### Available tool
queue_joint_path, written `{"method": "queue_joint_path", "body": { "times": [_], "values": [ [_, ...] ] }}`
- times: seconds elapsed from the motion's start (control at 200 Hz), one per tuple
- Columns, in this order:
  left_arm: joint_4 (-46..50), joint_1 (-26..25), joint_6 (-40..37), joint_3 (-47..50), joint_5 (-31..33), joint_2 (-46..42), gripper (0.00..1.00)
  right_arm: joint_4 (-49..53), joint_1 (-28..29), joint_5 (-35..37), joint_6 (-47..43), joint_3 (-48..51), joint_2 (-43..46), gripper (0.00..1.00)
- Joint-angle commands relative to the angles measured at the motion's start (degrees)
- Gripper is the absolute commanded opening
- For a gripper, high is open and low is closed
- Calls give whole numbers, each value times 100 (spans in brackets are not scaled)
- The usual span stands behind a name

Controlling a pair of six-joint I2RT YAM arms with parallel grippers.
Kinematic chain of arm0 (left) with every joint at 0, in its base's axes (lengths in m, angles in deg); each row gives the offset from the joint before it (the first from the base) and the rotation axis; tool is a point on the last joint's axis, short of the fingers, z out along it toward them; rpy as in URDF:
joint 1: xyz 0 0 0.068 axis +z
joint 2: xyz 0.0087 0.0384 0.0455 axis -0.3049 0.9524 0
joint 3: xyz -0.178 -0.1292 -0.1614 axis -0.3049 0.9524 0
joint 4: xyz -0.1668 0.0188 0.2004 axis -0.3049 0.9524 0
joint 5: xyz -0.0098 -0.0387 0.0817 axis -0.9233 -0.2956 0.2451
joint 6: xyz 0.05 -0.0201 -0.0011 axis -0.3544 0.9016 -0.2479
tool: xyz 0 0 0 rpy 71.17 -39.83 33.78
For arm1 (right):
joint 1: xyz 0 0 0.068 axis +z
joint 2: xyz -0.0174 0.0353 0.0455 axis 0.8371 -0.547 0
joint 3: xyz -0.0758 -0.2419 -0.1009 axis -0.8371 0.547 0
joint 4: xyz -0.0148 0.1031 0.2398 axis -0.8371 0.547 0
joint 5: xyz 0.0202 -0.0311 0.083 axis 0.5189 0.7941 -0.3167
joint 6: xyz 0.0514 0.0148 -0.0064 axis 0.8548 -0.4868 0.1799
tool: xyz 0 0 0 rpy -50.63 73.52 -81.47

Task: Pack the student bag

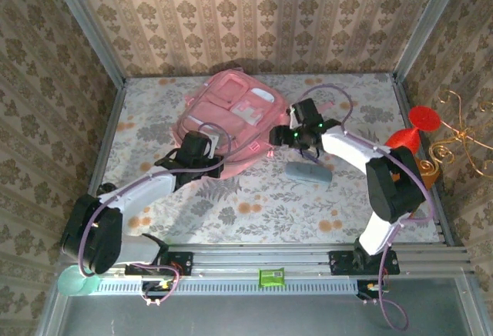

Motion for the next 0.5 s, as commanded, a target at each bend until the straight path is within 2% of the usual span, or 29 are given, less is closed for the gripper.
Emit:
{"method": "queue_joint_path", "body": {
  "times": [0.0, 0.17, 0.3, 0.4, 0.435, 0.495],
  "values": [
    [-130, -59, 92, -172, -34, 61, 0, -800, 402, -436, 936, 326, -84, 80],
    [-163, -120, 92, -157, -7, 57, 0, -2091, 549, -676, 1909, 596, -548, 81],
    [-135, -121, 50, -90, 26, 35, 0, -2319, 549, -643, 2093, 449, -854, 72],
    [-108, -121, 37, -23, 76, 17, 0, -2425, 510, -504, 2195, 451, -1029, 61],
    [-100, -123, 19, -8, 87, 8, 0, -2459, 477, -487, 2222, 462, -1076, 54],
    [-44, -121, -15, -2, 127, -7, 0, -2496, 406, -398, 2217, 502, -1109, 35]
  ]
}}
